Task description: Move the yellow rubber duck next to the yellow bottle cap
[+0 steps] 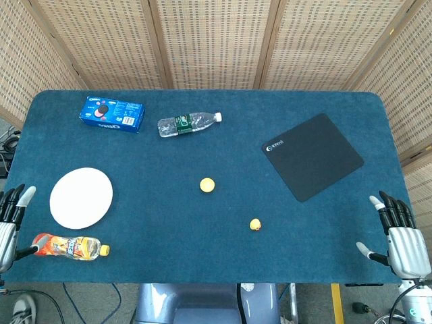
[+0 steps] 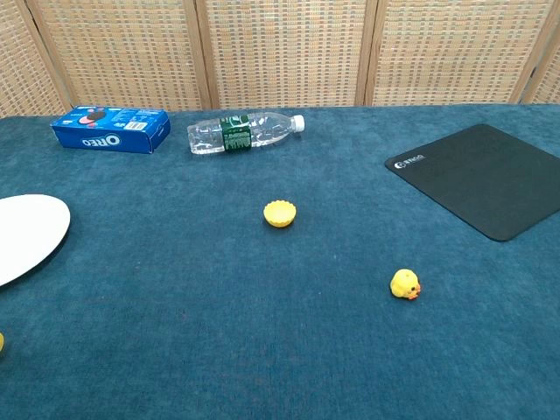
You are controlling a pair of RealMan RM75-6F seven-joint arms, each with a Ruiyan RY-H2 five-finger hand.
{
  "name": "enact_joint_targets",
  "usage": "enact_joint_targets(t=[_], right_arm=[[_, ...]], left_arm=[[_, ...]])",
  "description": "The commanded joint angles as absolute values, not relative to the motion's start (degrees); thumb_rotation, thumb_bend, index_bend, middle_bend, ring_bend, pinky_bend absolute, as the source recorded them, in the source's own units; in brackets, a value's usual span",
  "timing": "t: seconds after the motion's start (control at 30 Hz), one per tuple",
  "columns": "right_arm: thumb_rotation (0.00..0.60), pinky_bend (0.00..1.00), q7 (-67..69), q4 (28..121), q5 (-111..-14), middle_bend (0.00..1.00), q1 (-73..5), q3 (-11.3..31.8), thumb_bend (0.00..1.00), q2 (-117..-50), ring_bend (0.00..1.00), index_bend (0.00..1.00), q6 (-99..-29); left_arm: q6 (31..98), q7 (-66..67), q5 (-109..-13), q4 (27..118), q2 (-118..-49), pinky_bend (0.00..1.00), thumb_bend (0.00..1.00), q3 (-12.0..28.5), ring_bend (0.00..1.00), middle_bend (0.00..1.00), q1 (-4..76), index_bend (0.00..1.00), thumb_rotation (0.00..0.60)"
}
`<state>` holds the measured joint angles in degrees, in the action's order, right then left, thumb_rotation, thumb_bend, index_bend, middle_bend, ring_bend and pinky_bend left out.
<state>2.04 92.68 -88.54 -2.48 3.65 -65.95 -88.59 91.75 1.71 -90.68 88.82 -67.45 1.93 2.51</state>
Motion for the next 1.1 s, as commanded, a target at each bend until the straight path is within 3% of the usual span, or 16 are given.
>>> enact_joint_targets(t=[0.03,1.1], right_arm=[[0.6,0.0,2.0,92.7,-88.5,0.0,-2.5,3.6,0.0,-65.9,0.0,0.07,-88.5],[0.6,0.0,2.1,92.6,-89.9,0.0,-2.7,3.4,0.0,-66.5,0.0,0.11,-89.1]], left_arm=[[91.6,1.8,-90.7,88.8,-67.4,0.0,0.16,1.9,0.0,0.0,2.5,0.0,0.6],[91.0,2.1,-90.7,88.8,-67.5,0.0,0.16,1.8,0.0,0.0,2.9,0.0,0.6]])
